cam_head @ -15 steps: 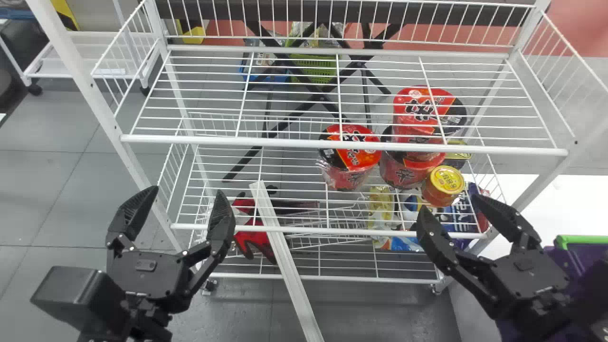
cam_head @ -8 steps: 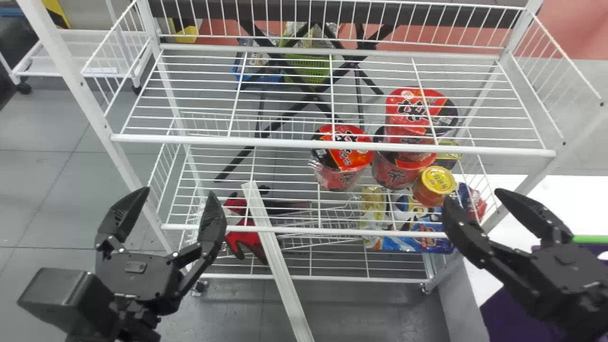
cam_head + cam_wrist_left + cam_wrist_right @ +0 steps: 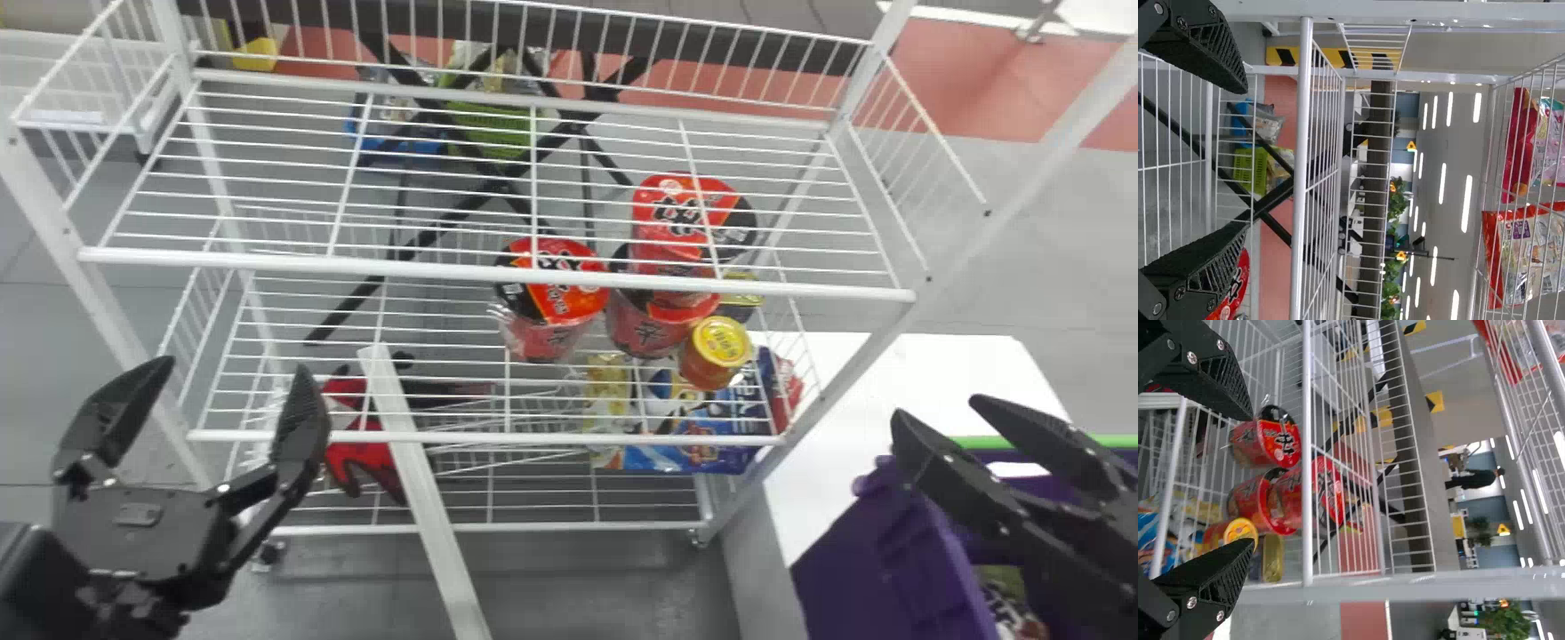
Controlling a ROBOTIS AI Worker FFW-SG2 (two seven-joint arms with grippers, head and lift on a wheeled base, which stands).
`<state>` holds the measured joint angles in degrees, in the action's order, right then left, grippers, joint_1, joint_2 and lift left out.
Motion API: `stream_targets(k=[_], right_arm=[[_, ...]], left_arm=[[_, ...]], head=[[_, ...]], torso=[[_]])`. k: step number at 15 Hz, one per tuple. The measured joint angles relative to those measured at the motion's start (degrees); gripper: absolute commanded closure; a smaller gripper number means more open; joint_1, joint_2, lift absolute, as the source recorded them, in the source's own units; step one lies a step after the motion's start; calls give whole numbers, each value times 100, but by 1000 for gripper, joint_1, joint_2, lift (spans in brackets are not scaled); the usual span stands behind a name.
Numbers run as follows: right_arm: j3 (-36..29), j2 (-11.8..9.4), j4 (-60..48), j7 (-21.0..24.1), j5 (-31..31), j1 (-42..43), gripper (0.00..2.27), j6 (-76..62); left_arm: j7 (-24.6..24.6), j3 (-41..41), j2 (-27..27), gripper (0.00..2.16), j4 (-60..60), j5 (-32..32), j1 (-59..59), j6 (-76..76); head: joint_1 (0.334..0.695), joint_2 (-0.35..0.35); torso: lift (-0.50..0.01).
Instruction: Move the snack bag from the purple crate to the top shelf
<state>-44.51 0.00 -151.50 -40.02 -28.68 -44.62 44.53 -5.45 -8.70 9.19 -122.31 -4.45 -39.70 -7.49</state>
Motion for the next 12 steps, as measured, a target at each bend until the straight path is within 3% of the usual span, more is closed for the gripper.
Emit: stream_targets(k=[3, 5, 8, 12], right_arm=[[-1618, 0, -32, -1291, 25, 1098, 181, 2480], [-2519, 0, -2, -2155, 298, 1891, 181, 3705], [-3147, 0, 246, -2630, 736, 2184, 167, 4049], [-3193, 0, 1125, -3093, 1612, 2020, 157, 3101]], left_arm=[[0, -62, -4, 103, 138, -9, 111, -7], [0, -123, -5, 103, 211, -11, 172, -12], [-7, -172, -5, 103, 265, 7, 213, -17], [-61, -168, 8, 103, 295, 15, 217, -41]], head=[[695, -339], [695, -350], [695, -350], [695, -350]], torso=[[-451], [-451], [-451], [-451]])
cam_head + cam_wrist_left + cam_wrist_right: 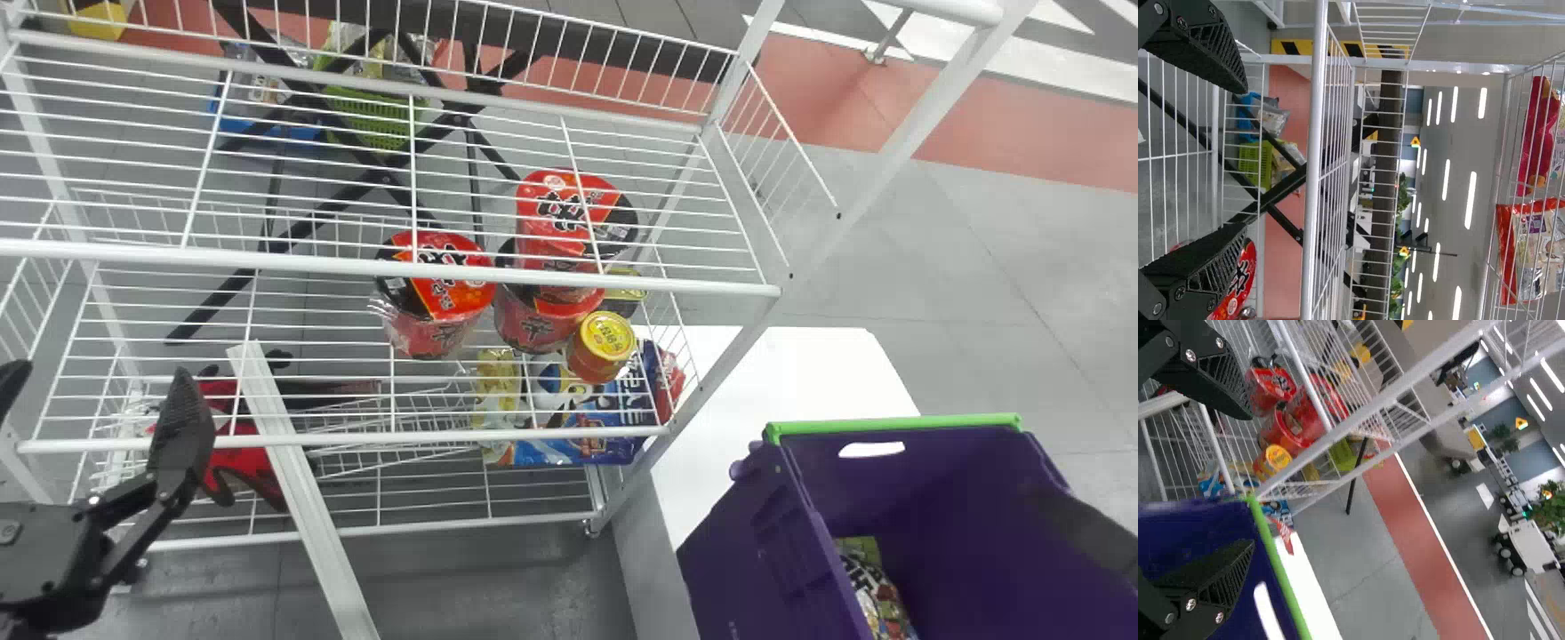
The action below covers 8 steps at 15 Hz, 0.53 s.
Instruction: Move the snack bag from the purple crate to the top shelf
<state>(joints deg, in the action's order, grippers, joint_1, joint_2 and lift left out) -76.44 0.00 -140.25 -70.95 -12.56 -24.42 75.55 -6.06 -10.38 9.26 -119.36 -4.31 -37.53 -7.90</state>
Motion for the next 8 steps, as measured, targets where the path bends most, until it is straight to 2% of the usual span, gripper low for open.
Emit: stream_targets(k=[4, 8], right_arm=[[230, -37, 632, -200, 1084, -261, 144, -1147], [646, -224, 950, -392, 2230, -518, 144, -1949]], left_arm=[[-18, -12, 5, 103, 60, 15, 1, -22], [-26, -33, 3, 103, 157, 25, 55, -14]], head=[[695, -350], [695, -350]], torso=[[-451], [-451]])
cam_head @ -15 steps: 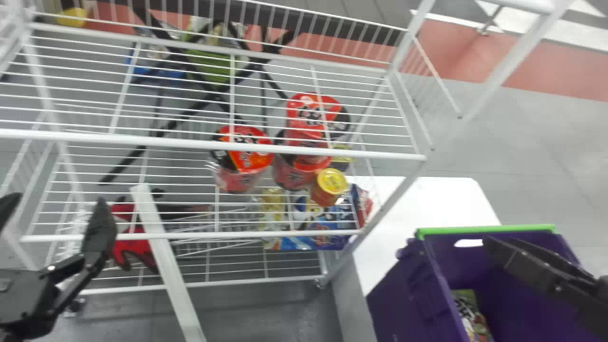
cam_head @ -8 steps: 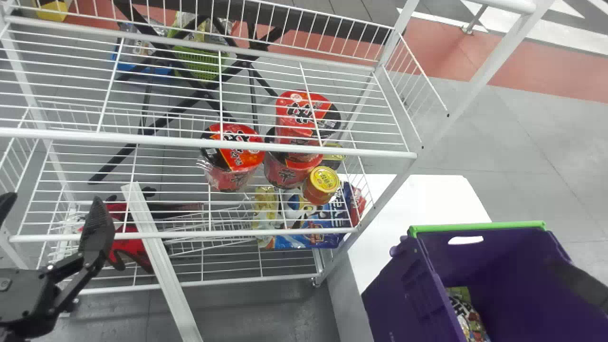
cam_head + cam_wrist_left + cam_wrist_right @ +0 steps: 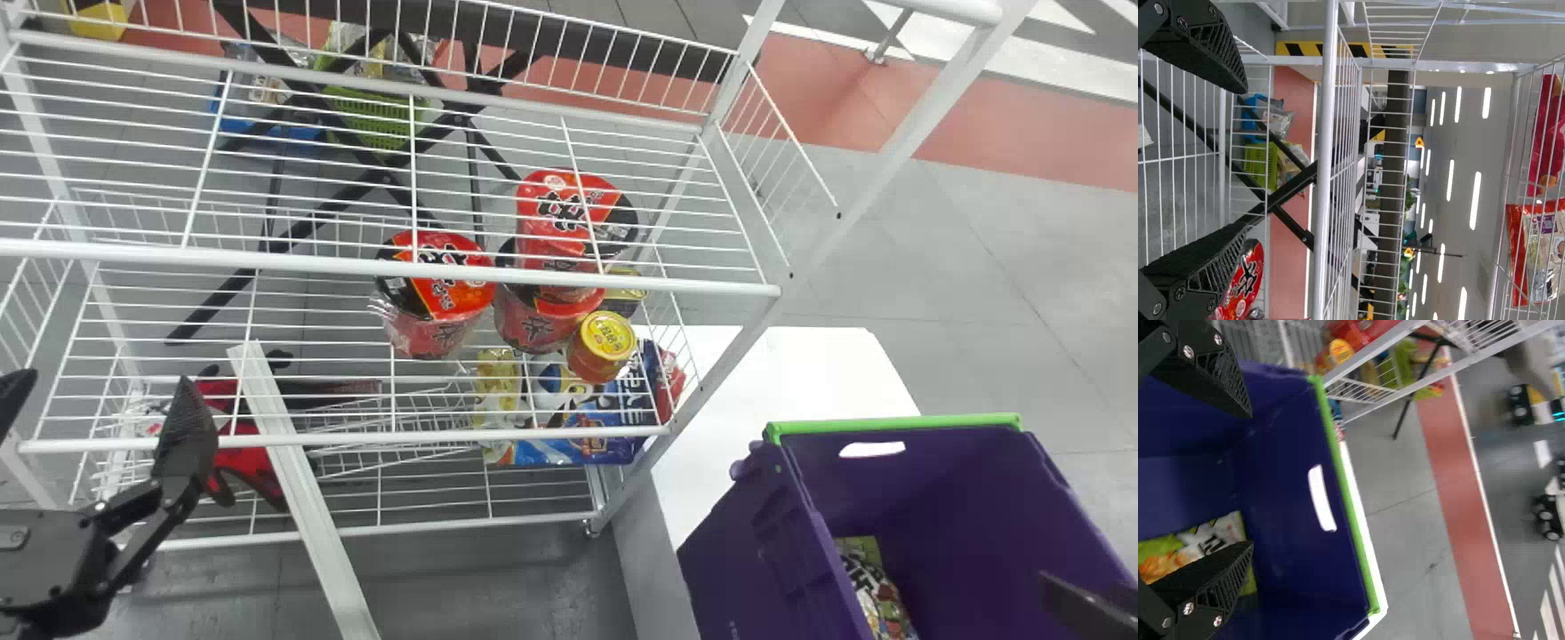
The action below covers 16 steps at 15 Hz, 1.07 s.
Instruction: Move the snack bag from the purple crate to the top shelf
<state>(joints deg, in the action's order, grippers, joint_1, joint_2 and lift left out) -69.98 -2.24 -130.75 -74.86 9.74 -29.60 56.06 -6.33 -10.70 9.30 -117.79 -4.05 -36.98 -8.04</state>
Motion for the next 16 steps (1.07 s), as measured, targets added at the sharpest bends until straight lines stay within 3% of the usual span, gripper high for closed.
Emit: stream_targets(k=[6, 11, 16], right_arm=[[615, -489, 1069, -327, 1069, -219, 144, -840], [1269, -1276, 2452, -327, 1990, -199, 144, -724], [1589, -1583, 3361, -327, 2402, -199, 144, -727]], left_arm=[[-80, -19, 17, 103, 37, 55, 27, 10], [-127, -20, 34, 103, 66, 35, 75, 44], [-149, -44, 4, 103, 94, 83, 87, 45]], head=[[695, -350], [695, -350], [695, -350]], torso=[[-451], [-451], [-451]])
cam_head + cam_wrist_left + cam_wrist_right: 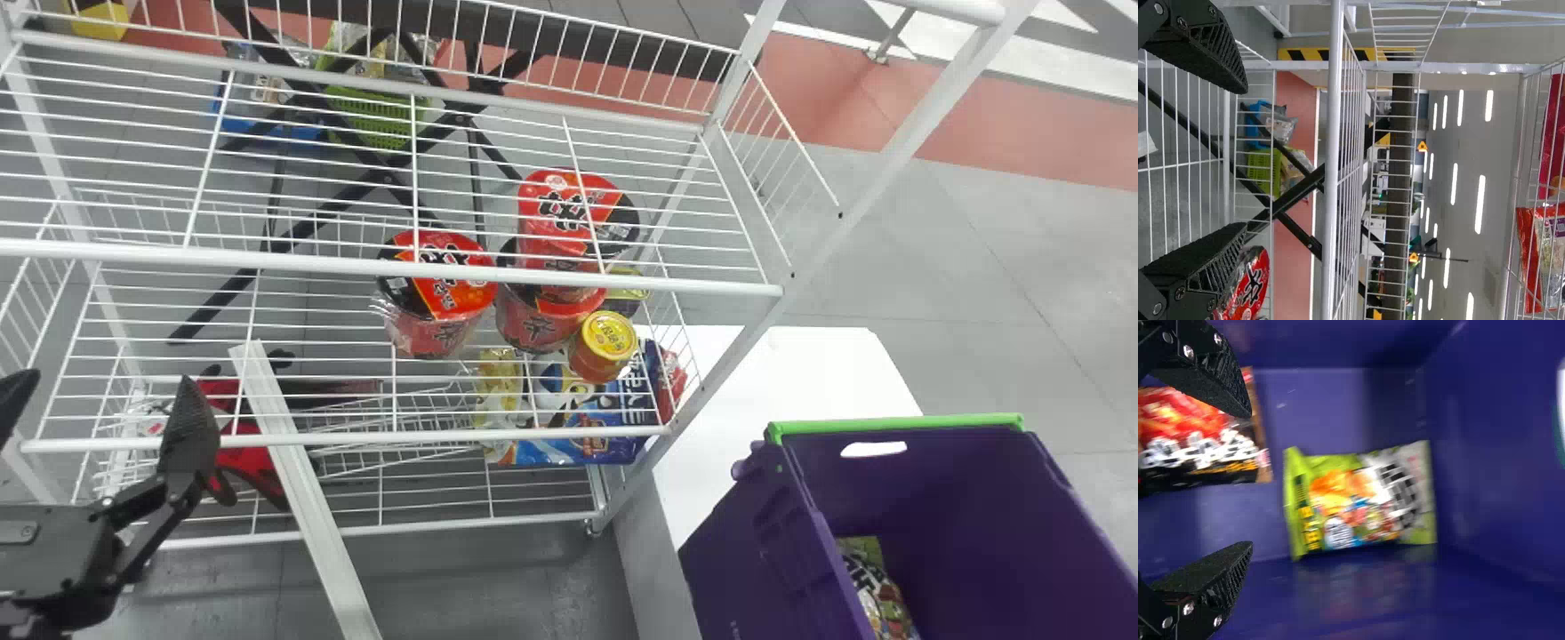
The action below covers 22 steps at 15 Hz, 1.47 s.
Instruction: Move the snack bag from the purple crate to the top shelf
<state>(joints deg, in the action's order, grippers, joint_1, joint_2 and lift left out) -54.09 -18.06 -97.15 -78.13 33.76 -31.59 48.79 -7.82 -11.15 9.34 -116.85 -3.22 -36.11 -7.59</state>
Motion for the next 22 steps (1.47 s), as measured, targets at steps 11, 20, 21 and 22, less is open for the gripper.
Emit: stream_targets(k=[11, 20, 21, 22], right_arm=[[719, -104, 1129, 0, 643, -129, 151, -202], [1227, -113, 1706, 0, 798, -181, 151, -987], [1299, -122, 1747, 0, 827, -182, 151, -1046], [1364, -133, 1809, 0, 857, -183, 151, -1128]], left_arm=[[-8, 12, -11, 103, 164, 3, 76, -51], [-9, -10, -21, 103, 317, -2, 175, -69], [-9, -10, -21, 103, 345, -3, 191, -70], [-9, -10, -22, 103, 368, -4, 205, -71]], head=[[695, -350], [695, -350], [695, -350], [695, -350]], torso=[[-451], [-451], [-451], [-451]])
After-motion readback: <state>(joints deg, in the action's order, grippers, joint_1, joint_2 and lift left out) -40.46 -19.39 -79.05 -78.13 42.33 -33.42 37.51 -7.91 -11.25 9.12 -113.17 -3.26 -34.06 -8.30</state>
